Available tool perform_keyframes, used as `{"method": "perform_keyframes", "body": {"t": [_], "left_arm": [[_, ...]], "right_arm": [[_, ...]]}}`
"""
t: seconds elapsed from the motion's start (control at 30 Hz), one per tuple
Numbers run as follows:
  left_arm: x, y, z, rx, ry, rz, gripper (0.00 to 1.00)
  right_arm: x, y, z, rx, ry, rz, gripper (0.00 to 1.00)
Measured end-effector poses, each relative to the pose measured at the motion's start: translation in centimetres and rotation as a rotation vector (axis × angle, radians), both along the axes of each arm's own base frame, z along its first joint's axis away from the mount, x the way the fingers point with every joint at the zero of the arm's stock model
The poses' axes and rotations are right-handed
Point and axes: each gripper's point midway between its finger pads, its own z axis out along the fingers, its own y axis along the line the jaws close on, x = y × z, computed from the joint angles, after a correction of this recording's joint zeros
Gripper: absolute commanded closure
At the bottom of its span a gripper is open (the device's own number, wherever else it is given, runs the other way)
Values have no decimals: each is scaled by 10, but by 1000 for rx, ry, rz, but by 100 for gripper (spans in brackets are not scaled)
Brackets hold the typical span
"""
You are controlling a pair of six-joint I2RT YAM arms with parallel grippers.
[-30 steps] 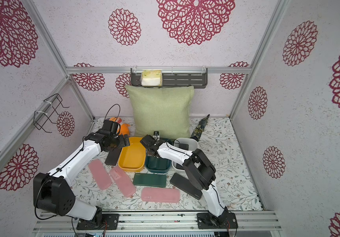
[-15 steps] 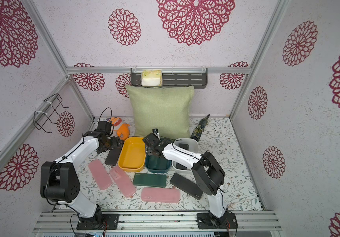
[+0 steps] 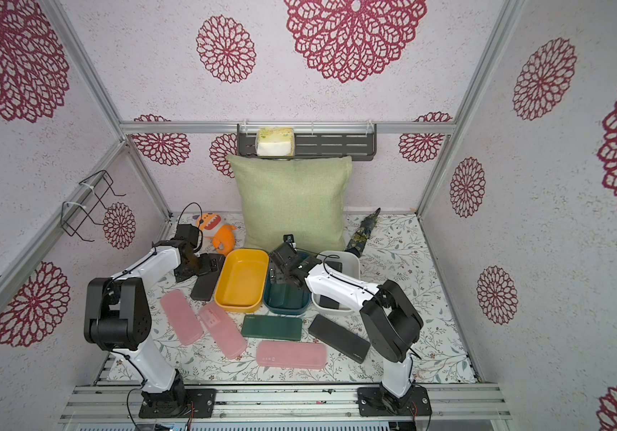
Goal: Place the pencil cases by color into the storage box
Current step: Place the pencil case at the storage box, then pick up the pencil case from the center of the board.
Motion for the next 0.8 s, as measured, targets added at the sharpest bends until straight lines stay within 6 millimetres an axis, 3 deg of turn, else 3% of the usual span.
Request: {"method": "perform_keyframes", "body": {"t": [0.27,0.8], "left_arm": [[4,-7,-10,-39,23,-52,3],[14,1,-32,-15,77,-73,3]], "right_arm": [[0,-13,6,14,-12,-18,8],[0,-6,6,49,-6,1,8]]}}
